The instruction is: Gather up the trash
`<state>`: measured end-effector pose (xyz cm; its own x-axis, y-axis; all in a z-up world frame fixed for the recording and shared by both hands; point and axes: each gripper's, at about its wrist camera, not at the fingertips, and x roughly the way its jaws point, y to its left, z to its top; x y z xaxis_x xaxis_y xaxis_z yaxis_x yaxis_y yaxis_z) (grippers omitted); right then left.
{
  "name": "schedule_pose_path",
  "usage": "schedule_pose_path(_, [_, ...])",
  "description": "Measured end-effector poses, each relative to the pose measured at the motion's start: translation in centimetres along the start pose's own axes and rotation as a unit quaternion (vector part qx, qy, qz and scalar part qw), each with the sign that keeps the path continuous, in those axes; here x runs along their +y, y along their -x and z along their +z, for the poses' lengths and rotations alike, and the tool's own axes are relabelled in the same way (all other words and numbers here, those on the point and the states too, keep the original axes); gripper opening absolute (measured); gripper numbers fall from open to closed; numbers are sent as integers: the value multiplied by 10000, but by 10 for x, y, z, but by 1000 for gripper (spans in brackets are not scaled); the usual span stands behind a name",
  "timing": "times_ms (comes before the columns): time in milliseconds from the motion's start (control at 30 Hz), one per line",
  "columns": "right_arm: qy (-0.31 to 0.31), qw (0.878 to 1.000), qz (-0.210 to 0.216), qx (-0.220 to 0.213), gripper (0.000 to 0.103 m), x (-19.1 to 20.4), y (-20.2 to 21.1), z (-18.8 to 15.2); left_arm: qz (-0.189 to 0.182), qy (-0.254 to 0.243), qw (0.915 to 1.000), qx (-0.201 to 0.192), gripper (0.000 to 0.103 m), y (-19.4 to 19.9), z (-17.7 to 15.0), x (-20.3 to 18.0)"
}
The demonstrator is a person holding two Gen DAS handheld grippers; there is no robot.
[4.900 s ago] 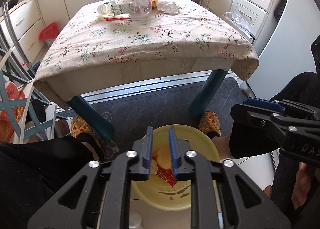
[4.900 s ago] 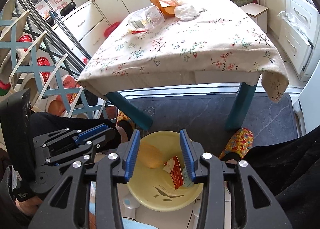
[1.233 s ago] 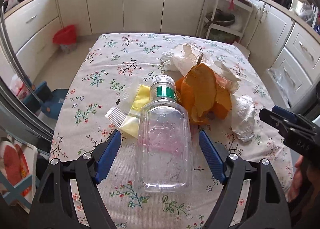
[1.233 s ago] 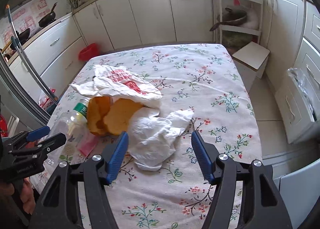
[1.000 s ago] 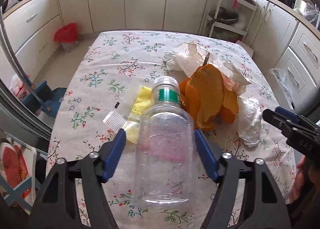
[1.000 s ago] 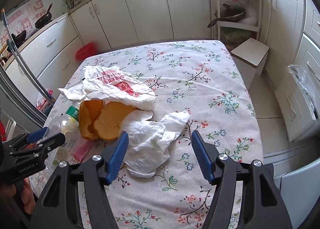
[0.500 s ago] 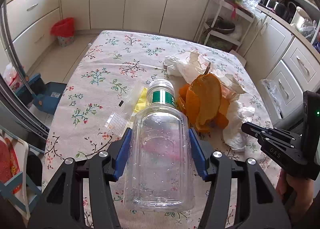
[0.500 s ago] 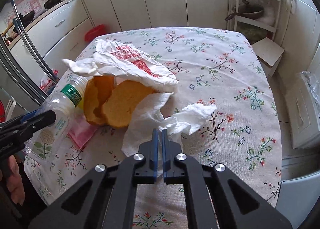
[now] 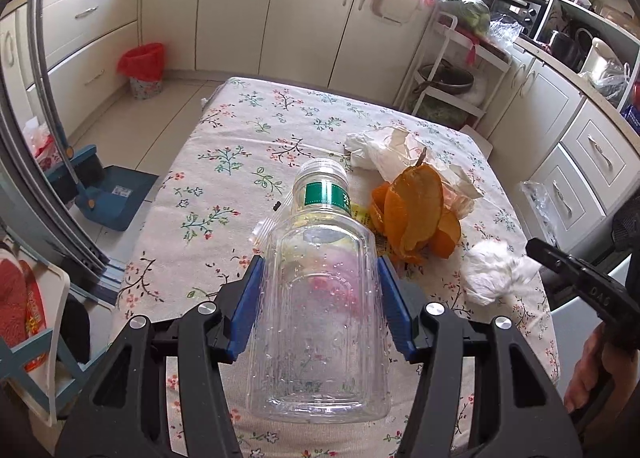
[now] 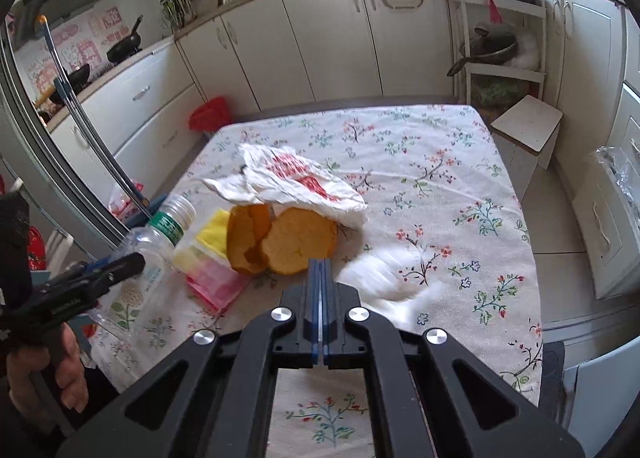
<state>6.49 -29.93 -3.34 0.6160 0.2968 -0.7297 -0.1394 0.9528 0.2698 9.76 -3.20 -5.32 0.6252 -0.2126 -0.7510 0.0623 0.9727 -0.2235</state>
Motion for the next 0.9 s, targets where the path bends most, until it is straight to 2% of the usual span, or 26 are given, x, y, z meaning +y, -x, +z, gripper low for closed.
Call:
schedule_pose_path(133, [-57, 9999, 87, -122, 2, 4, 12, -6, -14, -16, 10000, -50, 53, 8, -8, -2])
schedule_pose_path(200, [80, 9999, -125, 15, 2, 6, 7, -9, -35, 3, 10000, -35, 53, 10, -12, -2])
schedule_pose_path(233, [154, 9993, -306, 113, 15, 6, 1, -12, -47, 11, 10000, -25, 53, 11, -15, -2])
schedule_pose_path(267, [184, 9983, -521, 193, 57, 3, -7, -14, -59, 13, 10000, -17, 53, 12, -18, -3])
schedule_pose_path(300, [186, 9969, -727, 215, 74, 1, -13, -15, -70, 5, 10000, -10, 53, 13, -20, -4])
schedule_pose_path(333, [230, 9945, -994, 239, 82, -2, -22, -16, -74, -10, 10000, -5, 53, 13, -21, -5])
schedule_pose_path(433, [276, 9911, -1198, 510, 81, -9, -48, -17, -61, -29, 10000, 0, 53, 15, -26, -5])
schedule_pose_path(500, [240, 9899, -1198, 725, 68, -12, -64, -22, -65, 5, 10000, 3, 53, 17, -28, -2])
schedule_pose_path(533, [218, 9898, -1135, 837, 58, -14, -69, -24, -64, 18, 10000, -4, 53, 19, -28, -1])
schedule_pose_path(567, [299, 9894, -1214, 738, 39, -10, -69, -24, -54, 24, 10000, -21, 53, 21, -29, 0])
schedule_pose_path(600, [354, 9897, -1151, 775, 32, -7, -69, -24, -50, 29, 10000, -33, 53, 22, -30, 1])
schedule_pose_path(633, [350, 9909, -1040, 783, 18, -7, -67, -25, -49, 41, 10000, -47, 53, 24, -31, 2])
schedule_pose_path(767, [357, 9944, -761, 641, 15, 2, -50, -27, -58, 30, 10000, -47, 53, 28, -35, 2])
schedule_pose_path(900, [318, 9977, -497, 335, 15, 10, -17, -31, -73, -18, 9999, -123, 53, 34, -41, -1])
